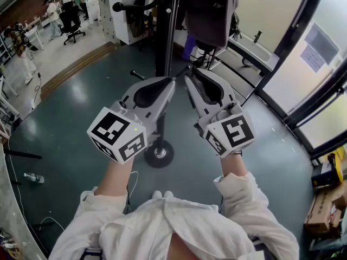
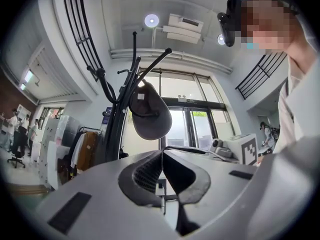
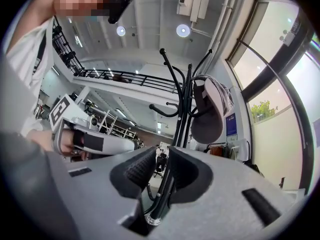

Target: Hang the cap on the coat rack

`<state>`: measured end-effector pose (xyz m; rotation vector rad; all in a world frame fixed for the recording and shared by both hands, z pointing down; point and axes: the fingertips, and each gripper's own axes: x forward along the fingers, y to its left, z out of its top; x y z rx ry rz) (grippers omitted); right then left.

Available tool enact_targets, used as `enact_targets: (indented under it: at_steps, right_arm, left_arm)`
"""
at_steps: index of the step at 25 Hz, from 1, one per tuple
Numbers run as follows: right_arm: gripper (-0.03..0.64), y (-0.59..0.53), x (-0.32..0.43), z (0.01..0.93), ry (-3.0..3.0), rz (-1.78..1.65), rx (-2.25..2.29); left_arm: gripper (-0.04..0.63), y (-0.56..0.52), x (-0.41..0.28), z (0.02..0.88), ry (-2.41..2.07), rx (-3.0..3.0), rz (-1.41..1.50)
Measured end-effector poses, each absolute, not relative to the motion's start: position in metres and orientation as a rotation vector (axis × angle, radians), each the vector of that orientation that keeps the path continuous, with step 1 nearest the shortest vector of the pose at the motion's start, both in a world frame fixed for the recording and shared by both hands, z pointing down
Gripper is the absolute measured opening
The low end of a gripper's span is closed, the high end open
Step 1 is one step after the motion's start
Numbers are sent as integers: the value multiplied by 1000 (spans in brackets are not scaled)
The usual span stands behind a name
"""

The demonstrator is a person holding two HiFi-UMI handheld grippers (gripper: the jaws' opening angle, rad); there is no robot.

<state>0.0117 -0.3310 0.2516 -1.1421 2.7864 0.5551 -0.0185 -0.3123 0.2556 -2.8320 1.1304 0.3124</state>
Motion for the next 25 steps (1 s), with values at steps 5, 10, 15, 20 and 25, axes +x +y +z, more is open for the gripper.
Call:
enact_targets:
  at_steps: [5, 10, 15, 20, 25]
  right_arm:
    - [41, -329, 8, 274, 2829, 475, -1166]
    - [32, -321, 10, 293, 2826, 410, -1182]
    - [26, -310, 10, 321, 2853, 270, -1192]
    - [20, -301, 4, 341, 2888, 227, -1162]
    - [15, -295, 8, 347, 2891, 195, -1154]
  left_arm:
    - [17, -308, -20, 275, 1145, -2871, 314]
    - [17, -304, -18, 290, 1182, -2898, 292]
    - [17, -299, -16, 312, 1220, -2934, 226]
    - [17, -294, -17, 332, 1253, -2970, 191]
    - [17, -291, -15, 341, 1288, -2987, 208]
